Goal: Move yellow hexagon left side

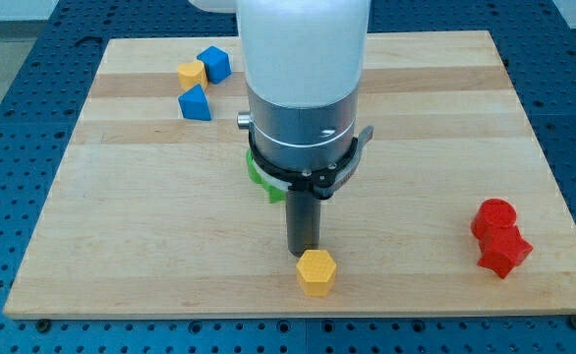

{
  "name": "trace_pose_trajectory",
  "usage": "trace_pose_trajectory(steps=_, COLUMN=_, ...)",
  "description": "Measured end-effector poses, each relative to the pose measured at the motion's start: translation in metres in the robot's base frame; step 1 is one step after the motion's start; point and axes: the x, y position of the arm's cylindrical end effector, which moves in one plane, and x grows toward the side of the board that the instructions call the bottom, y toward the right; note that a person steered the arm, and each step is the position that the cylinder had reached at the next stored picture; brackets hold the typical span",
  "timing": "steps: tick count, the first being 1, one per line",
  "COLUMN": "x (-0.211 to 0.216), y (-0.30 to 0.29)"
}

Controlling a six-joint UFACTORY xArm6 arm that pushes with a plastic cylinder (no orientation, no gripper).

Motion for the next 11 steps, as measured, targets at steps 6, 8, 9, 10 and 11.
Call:
trace_pose_trajectory(steps=6, x=0.046, y=0.054)
trace_pose_trajectory(steps=8, x=0.046, y=0.026)
trace_pose_trajectory(steps=9, x=0.046, y=0.009)
trace_pose_trajectory(steps=10, x=0.046, y=-0.008)
trace_pose_trajectory(steps=11, x=0.041, y=0.025)
